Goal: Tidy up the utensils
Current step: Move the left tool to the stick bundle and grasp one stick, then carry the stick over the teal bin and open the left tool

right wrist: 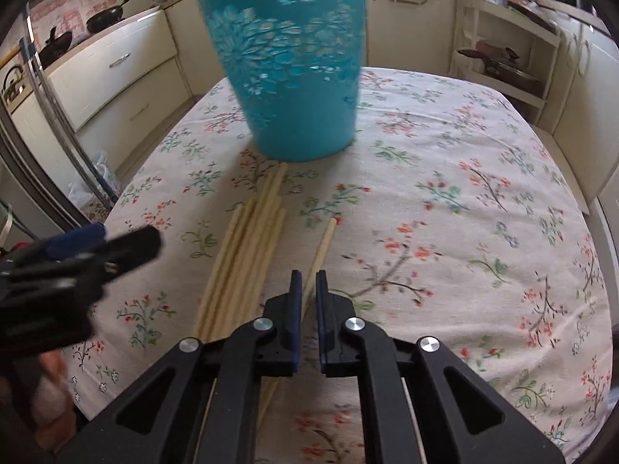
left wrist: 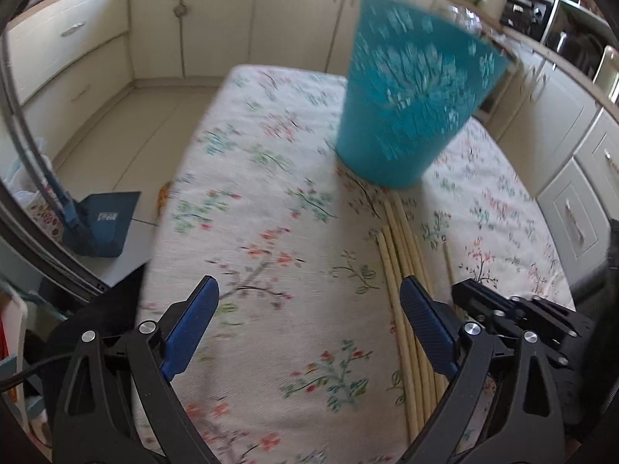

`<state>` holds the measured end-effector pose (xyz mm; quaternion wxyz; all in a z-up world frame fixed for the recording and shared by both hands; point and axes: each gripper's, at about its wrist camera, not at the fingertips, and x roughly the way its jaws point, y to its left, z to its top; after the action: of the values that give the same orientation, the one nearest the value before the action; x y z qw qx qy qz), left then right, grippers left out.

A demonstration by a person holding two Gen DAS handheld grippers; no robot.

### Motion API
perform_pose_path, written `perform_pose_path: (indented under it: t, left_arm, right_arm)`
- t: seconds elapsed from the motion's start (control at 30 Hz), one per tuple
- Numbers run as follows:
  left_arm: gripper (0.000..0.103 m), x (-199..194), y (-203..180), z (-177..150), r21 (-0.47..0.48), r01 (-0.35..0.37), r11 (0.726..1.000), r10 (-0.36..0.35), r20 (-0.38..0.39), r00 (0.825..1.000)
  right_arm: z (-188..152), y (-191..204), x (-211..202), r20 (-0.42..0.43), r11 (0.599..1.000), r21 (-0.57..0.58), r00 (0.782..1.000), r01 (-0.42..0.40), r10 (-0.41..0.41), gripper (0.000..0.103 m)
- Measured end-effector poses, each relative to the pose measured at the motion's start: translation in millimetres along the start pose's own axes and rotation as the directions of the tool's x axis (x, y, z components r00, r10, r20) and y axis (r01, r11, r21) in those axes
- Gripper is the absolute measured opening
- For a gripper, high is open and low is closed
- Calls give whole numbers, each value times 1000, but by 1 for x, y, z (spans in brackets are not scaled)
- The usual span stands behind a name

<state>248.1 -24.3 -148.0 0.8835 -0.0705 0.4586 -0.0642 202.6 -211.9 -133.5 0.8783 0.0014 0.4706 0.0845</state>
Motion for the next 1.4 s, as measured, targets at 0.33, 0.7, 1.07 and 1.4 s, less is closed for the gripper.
perform_pose_path:
  t: [0.33, 0.7, 1.07, 1.4]
  left_arm:
    - [91, 28, -28, -2, 96, -87, 992, 90, -29, 996]
    - [81, 29, -32, -1, 153, -128, 980, 132, -16, 991]
    - [5, 29, -65, 5, 301, 16, 954, 3, -62, 998]
    - [5, -97, -35, 82, 210, 279, 937, -320, 196, 927]
  right_arm:
    - [-3, -7, 0, 22, 998, 45, 999, -41, 40, 8]
    - [-3, -10, -1, 24, 996, 60, 998, -62, 61, 8]
    - [-4, -10, -1, 38, 997, 50, 998, -53, 51, 9]
    - [-3, -11, 0, 47, 996, 65, 997, -68, 65, 11]
